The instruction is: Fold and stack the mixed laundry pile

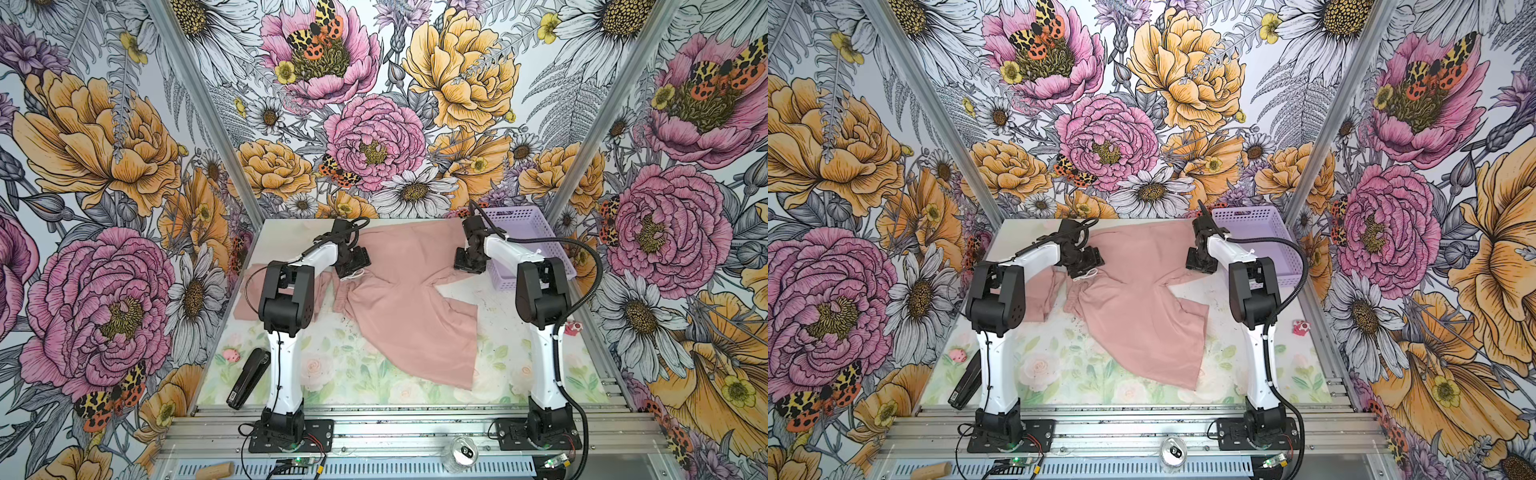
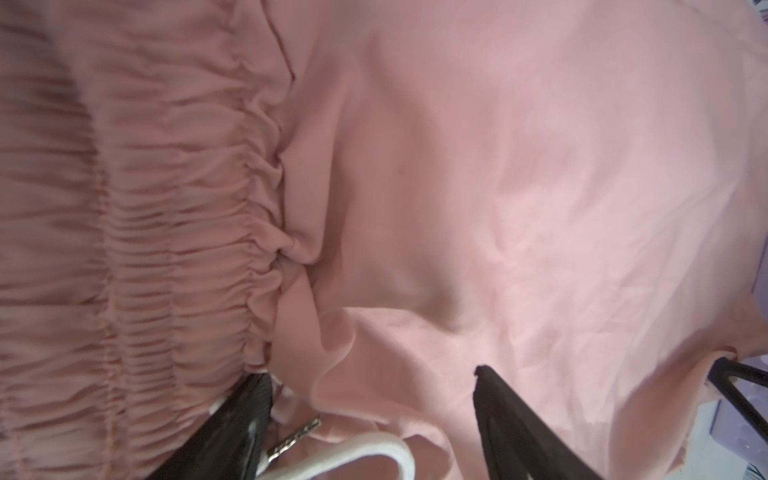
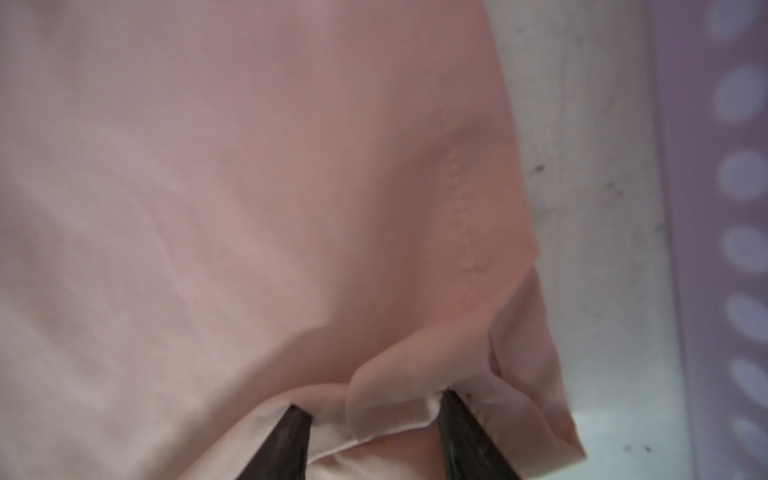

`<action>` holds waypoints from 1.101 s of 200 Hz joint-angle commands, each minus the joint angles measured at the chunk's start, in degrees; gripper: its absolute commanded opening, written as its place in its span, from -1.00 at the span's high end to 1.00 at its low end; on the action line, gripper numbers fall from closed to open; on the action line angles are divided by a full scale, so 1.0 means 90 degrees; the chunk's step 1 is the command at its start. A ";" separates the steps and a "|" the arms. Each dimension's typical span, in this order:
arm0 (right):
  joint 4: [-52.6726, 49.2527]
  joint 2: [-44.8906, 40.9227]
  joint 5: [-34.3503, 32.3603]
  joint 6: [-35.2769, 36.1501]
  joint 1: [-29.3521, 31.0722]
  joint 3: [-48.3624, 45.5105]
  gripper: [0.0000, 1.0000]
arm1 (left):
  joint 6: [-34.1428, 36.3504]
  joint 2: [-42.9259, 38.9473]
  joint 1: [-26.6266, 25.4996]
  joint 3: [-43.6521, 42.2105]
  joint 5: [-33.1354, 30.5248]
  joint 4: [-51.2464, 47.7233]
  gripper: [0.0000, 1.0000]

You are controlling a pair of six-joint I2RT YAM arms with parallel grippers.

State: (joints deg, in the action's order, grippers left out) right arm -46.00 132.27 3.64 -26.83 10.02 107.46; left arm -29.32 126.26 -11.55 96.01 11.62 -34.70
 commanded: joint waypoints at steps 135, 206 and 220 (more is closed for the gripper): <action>0.0617 -0.3870 0.1965 -0.0704 0.0027 -0.4976 -0.33 | 0.0323 -0.1466 0.0021 -0.1742 0.0073 0.0035 -0.69; 0.1678 -0.3733 0.2816 -0.1484 0.0027 -0.5393 -0.43 | 0.0338 -0.1413 0.0003 -0.1672 0.0028 -0.0010 -0.69; 0.1733 -0.3712 0.2794 -0.1561 0.0002 -0.5406 -0.38 | 0.0348 -0.1413 0.0009 -0.1706 0.0035 -0.0019 -0.69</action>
State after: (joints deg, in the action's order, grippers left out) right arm -34.00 99.42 26.87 -38.04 9.93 59.40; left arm -27.40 113.69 -11.49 80.73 12.12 -34.48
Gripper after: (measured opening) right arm 0.706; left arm 0.845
